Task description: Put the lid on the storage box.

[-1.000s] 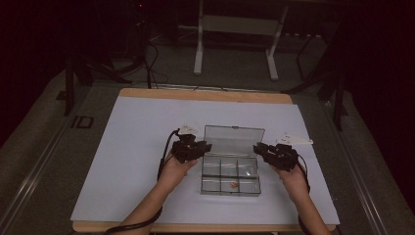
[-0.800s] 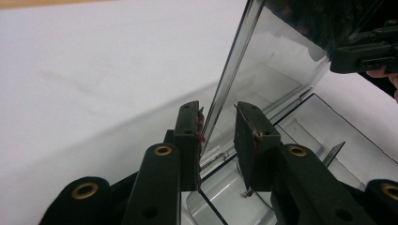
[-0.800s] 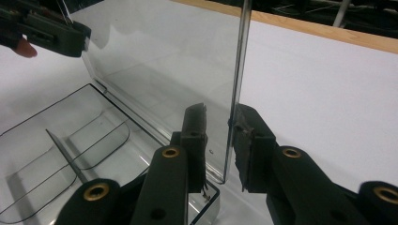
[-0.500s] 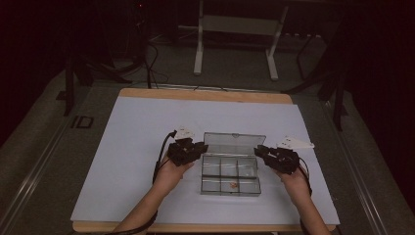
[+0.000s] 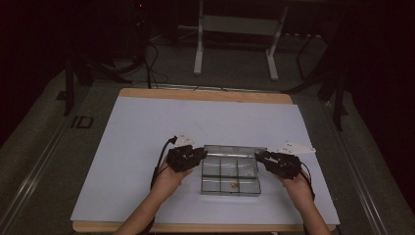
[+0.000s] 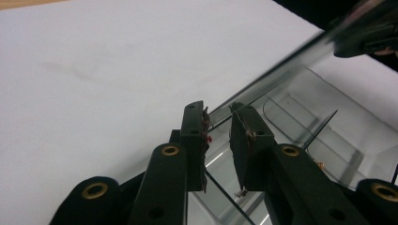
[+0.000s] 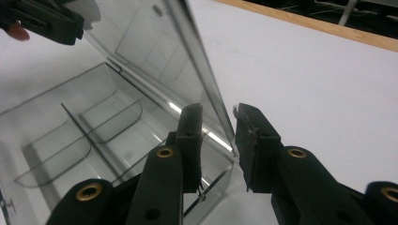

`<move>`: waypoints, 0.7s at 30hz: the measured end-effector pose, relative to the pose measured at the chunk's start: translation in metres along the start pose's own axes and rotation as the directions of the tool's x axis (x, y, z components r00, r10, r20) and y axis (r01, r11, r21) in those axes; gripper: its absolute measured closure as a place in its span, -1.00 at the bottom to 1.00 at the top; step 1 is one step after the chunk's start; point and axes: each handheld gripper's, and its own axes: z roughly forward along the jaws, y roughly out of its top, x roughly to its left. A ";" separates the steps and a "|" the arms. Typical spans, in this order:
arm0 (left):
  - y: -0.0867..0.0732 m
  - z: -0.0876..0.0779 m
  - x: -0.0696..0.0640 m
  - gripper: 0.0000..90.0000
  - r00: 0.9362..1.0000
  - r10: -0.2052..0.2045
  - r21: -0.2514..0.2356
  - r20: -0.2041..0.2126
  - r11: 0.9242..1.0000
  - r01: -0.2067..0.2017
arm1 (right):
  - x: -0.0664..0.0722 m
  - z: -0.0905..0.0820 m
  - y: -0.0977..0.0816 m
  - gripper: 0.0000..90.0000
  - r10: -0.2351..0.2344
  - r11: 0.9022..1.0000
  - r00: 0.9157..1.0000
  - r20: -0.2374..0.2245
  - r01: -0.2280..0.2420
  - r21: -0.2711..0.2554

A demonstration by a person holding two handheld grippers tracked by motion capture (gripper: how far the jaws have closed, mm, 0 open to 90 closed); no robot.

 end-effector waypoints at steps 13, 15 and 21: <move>-0.011 -0.003 -0.004 0.67 1.000 0.009 0.009 0.006 1.000 -0.009 | 0.003 -0.004 -0.011 0.59 0.019 1.000 1.000 -0.018 -0.019 0.005; -0.012 -0.003 -0.005 0.67 1.000 0.006 0.007 0.010 1.000 -0.006 | 0.004 -0.004 -0.012 0.59 0.021 1.000 1.000 -0.018 -0.021 0.007; -0.017 -0.004 -0.006 0.67 1.000 0.022 0.013 0.007 1.000 -0.022 | 0.004 -0.004 -0.016 0.59 0.024 1.000 0.999 -0.025 -0.024 0.016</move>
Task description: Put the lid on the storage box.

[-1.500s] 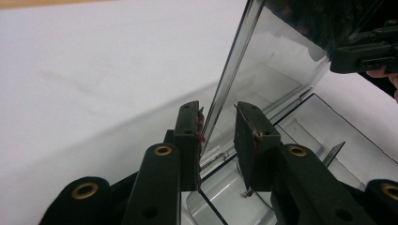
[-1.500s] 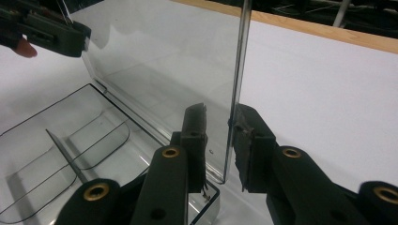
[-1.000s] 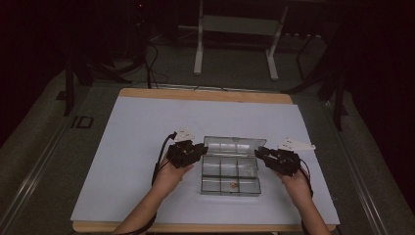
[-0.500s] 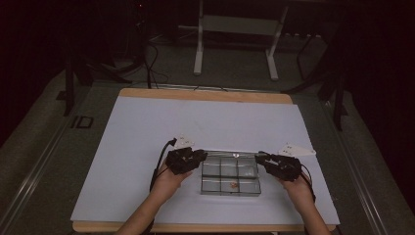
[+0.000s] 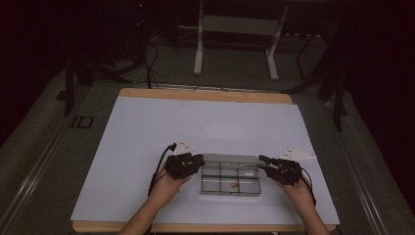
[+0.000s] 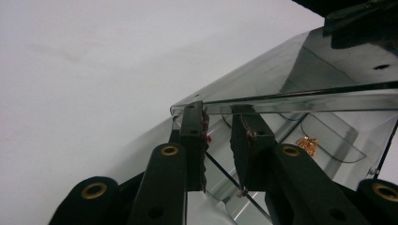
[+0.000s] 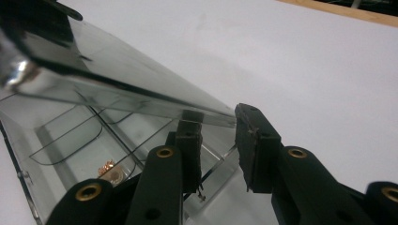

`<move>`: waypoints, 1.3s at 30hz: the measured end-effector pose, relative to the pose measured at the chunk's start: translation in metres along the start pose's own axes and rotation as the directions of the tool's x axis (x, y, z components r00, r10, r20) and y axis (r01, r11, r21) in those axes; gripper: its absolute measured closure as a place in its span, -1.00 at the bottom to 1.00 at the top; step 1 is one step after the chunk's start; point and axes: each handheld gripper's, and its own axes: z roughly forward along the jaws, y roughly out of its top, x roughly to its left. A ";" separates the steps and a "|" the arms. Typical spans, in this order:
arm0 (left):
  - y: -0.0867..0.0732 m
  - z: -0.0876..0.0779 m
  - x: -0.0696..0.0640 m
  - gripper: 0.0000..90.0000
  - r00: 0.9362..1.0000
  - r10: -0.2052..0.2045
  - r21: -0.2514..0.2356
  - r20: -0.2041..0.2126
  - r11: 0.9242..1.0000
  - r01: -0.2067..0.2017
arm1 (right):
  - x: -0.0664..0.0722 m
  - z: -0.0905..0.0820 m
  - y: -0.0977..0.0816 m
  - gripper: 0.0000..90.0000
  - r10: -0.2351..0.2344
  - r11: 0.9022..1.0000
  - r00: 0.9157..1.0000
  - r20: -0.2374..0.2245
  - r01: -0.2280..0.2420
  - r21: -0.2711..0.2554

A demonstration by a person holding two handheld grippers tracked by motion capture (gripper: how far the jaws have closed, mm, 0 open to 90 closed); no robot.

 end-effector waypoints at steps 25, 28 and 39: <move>-0.008 -0.004 0.000 0.60 1.000 -0.006 0.008 0.013 1.000 0.006 | -0.004 -0.001 -0.011 0.19 0.061 0.998 0.998 0.010 -0.061 0.005; -0.010 -0.005 0.001 0.51 1.000 -0.006 0.009 0.021 1.000 0.006 | -0.005 -0.002 -0.014 0.14 0.071 0.997 0.997 0.012 -0.071 0.007; -0.019 -0.011 0.008 0.40 0.999 -0.040 0.021 0.026 0.999 0.039 | -0.006 -0.006 -0.022 0.07 0.089 0.996 0.996 0.009 -0.089 0.017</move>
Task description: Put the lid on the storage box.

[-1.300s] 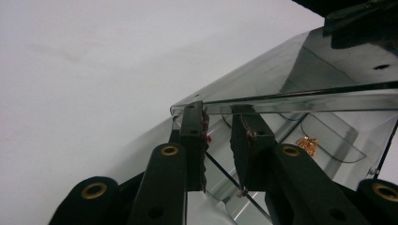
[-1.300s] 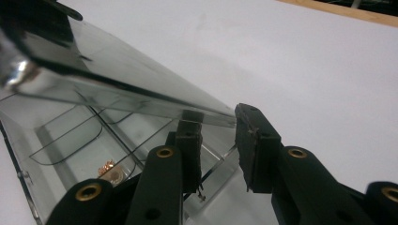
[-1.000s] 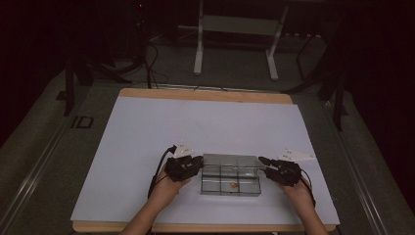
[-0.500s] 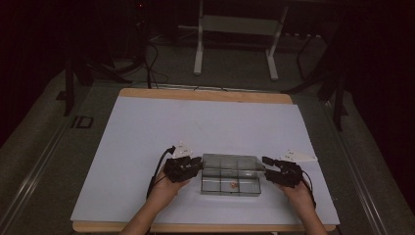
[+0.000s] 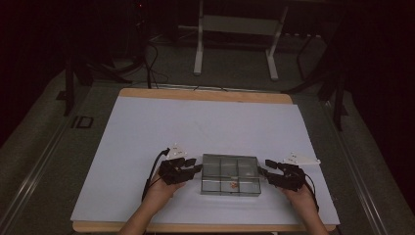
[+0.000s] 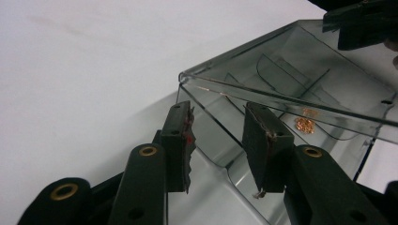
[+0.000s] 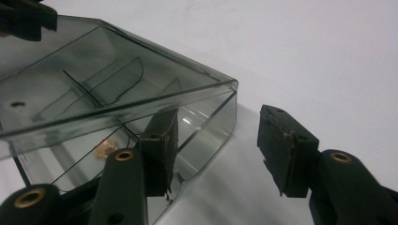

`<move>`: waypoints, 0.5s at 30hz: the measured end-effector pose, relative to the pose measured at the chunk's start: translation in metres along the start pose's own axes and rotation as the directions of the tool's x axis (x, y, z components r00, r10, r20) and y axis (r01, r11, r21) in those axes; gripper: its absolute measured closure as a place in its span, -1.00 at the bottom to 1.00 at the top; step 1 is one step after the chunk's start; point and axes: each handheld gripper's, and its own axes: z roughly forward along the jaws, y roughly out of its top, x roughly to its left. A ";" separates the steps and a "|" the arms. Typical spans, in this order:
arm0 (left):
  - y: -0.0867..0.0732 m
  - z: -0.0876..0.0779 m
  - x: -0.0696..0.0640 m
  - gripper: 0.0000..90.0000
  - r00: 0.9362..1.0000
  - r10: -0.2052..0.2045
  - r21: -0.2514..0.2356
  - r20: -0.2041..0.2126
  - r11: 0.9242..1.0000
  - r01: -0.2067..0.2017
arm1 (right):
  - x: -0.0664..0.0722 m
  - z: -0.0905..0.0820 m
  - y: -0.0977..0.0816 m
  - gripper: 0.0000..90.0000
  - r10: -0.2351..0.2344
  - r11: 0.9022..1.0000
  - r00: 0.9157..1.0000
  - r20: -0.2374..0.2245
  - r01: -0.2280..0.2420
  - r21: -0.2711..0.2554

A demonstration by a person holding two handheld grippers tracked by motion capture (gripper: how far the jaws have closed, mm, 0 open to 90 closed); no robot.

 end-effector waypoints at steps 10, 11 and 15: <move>0.001 -0.007 -0.001 0.40 1.000 -0.014 -0.043 0.011 0.999 0.015 | -0.003 0.001 -0.011 0.06 -0.005 0.999 1.000 0.024 0.004 0.046; 0.002 -0.008 -0.001 0.40 1.000 -0.017 -0.050 0.009 0.999 0.017 | -0.003 0.000 -0.011 0.06 -0.001 0.999 1.000 0.022 0.000 0.040; 0.001 -0.009 0.002 0.40 1.000 -0.014 -0.042 0.000 0.999 0.014 | -0.007 -0.006 -0.009 0.03 0.015 1.000 1.000 0.027 -0.015 0.014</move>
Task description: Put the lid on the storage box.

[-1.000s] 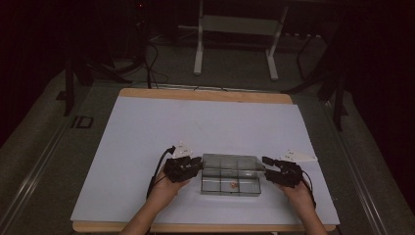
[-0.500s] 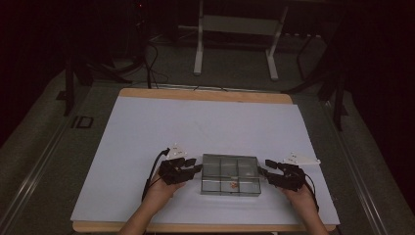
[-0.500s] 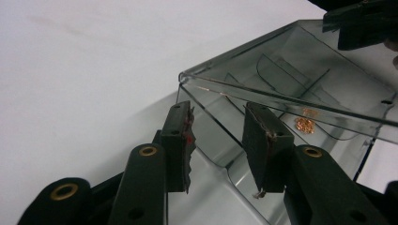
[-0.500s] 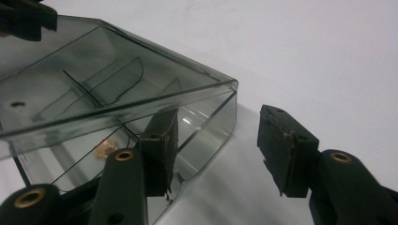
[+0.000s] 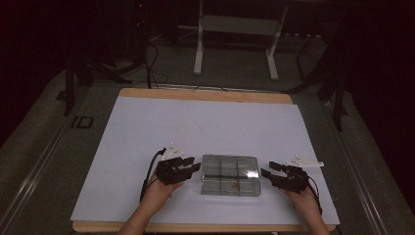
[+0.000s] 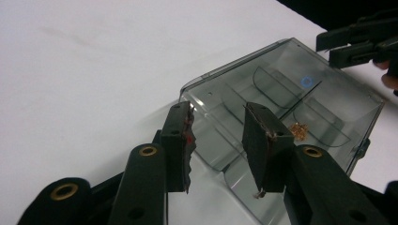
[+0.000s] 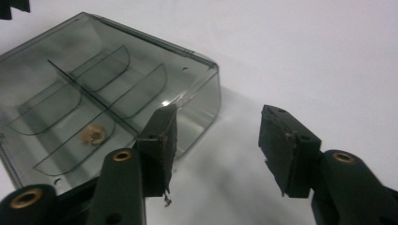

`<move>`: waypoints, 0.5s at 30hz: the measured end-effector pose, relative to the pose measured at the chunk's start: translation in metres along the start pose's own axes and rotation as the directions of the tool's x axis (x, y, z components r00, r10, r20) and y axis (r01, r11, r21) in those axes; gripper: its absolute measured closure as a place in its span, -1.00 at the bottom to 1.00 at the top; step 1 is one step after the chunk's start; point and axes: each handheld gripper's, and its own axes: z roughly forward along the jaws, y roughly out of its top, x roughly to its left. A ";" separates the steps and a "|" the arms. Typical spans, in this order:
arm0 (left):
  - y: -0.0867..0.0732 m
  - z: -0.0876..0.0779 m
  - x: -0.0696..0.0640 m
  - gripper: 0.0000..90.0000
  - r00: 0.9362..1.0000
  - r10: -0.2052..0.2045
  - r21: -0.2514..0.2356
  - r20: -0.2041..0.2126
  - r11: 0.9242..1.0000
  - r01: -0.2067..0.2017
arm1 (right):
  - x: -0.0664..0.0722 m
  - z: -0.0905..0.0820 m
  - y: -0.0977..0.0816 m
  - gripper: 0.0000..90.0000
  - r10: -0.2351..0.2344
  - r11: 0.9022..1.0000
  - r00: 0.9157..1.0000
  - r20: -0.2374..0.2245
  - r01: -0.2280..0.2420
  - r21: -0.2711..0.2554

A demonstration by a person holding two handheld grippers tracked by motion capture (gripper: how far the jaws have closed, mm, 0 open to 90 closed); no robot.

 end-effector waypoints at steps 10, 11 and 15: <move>-0.012 0.001 0.007 0.16 1.000 0.002 0.021 -0.020 1.000 -0.002 | -0.006 -0.001 -0.004 -0.16 0.011 1.000 1.000 0.010 -0.011 0.003; -0.012 0.001 0.007 0.10 1.000 0.002 0.021 -0.020 1.000 -0.002 | -0.007 -0.001 -0.004 -0.19 0.012 1.000 1.000 0.009 -0.012 0.002; -0.015 0.001 0.014 -0.16 0.999 -0.038 0.029 0.005 0.999 0.038 | -0.011 -0.004 -0.005 -0.39 0.033 0.999 0.999 0.000 -0.033 -0.012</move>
